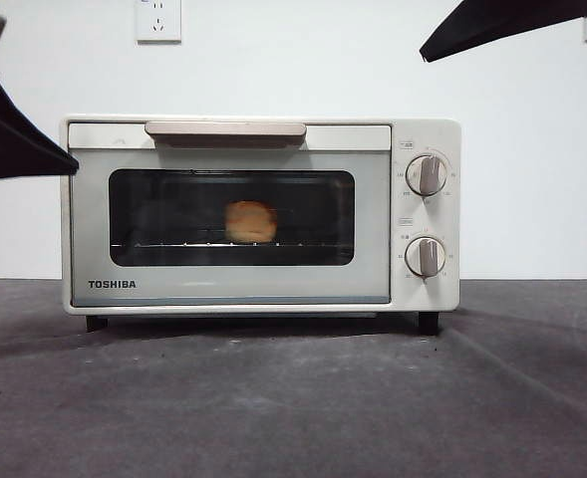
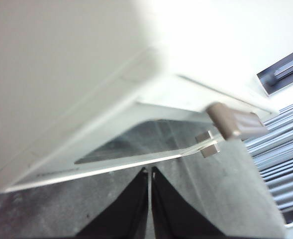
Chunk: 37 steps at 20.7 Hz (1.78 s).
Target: The left arm flap open the oven, the right arm pick bread and place it into oven, the left arm flap close the oven
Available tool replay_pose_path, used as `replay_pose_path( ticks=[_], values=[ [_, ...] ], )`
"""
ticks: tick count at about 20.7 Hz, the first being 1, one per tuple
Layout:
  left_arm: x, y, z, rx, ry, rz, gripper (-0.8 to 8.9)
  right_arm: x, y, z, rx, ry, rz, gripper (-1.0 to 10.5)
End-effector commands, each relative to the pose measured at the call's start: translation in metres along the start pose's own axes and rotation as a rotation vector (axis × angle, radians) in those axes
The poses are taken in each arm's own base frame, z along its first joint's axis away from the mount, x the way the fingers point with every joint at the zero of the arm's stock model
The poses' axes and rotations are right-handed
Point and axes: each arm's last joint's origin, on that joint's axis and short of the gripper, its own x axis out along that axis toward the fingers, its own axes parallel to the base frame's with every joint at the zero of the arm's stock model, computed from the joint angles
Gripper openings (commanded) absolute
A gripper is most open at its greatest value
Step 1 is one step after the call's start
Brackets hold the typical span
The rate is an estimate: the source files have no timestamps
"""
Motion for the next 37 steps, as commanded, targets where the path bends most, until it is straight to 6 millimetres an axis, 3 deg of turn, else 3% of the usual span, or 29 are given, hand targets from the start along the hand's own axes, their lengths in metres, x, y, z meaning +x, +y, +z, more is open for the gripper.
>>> replay_pose_path(
  ticks=[1, 10, 14, 18, 27, 29, 32, 37],
  values=[
    [-0.012, -0.019, 0.002, 0.103, -0.022, 0.033, 0.16, 0.0, 0.002, 0.003, 0.0, -0.012, 0.005, 4.0],
    [-0.08, -0.108, 0.001, 0.377, -0.016, 0.211, 0.16, 0.0, 0.002, 0.003, 0.0, -0.013, 0.001, 4.0],
    [-0.106, -0.136, -0.001, 0.437, -0.002, 0.222, 0.16, 0.0, 0.002, 0.003, 0.0, -0.02, 0.002, 4.0],
    [-0.119, -0.144, -0.011, 0.492, 0.059, 0.222, 0.16, 0.0, 0.002, 0.006, -0.004, -0.048, 0.006, 4.0],
    [-0.122, -0.143, -0.017, 0.488, 0.105, 0.226, 0.16, 0.0, 0.002, 0.007, -0.006, -0.059, 0.008, 4.0],
    [-0.122, -0.143, -0.017, 0.488, 0.104, 0.226, 0.16, 0.0, 0.002, 0.007, -0.006, -0.059, 0.008, 3.1],
    [-0.122, -0.143, -0.017, 0.49, 0.101, 0.225, 0.16, 0.0, 0.002, 0.007, -0.009, -0.061, -0.001, 0.3],
    [-0.122, -0.143, -0.017, 0.49, 0.101, 0.225, 0.16, 0.0, 0.0, 0.008, -0.003, -0.072, -0.069, 0.1]
  ],
)
